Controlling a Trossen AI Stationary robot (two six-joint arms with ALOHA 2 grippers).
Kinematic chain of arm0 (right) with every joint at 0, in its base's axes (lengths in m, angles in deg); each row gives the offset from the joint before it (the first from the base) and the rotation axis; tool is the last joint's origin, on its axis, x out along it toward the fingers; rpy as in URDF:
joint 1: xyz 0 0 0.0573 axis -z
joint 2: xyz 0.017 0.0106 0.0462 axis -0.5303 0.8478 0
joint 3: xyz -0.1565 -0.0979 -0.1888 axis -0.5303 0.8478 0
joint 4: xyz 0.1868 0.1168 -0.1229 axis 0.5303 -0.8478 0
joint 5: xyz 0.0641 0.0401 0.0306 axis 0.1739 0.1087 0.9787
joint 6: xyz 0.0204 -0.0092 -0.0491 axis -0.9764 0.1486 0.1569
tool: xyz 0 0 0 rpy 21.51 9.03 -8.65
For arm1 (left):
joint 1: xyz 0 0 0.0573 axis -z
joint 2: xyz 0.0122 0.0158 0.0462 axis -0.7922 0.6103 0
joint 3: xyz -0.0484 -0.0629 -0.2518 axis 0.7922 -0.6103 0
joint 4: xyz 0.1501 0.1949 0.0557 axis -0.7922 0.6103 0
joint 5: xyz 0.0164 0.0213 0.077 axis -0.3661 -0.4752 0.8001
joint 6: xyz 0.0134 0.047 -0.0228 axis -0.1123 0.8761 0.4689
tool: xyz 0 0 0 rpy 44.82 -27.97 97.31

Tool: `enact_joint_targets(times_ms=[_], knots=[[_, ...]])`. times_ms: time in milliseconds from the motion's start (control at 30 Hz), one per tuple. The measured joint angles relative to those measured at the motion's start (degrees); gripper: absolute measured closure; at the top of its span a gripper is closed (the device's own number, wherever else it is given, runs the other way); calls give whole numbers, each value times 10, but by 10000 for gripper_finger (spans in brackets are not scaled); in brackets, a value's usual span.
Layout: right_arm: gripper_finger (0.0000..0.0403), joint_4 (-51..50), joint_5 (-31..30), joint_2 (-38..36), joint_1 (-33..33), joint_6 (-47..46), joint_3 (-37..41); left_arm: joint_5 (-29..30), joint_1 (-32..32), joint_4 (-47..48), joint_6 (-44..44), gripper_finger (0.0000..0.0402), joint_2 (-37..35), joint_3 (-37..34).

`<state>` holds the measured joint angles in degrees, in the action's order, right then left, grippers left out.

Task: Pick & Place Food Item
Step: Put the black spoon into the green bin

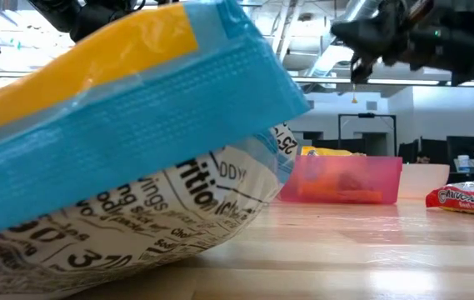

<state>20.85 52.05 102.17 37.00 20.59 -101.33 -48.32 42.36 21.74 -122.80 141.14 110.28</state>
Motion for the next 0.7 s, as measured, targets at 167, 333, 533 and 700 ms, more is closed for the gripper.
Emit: enact_joint_targets(times_ms=[167,333,533,700], knots=[[401,-38,56,-98,36,-10,0,0,0,1,0,402,0,0],[401,-114,61,-210,62,-14,0,0,0,0,1,402,0,0],[401,-237,11,-359,87,-34,0,0,0,0,1,402,0,0],[401,-318,-20,-440,85,-20,1,0,0,0,1,402,0,0]])
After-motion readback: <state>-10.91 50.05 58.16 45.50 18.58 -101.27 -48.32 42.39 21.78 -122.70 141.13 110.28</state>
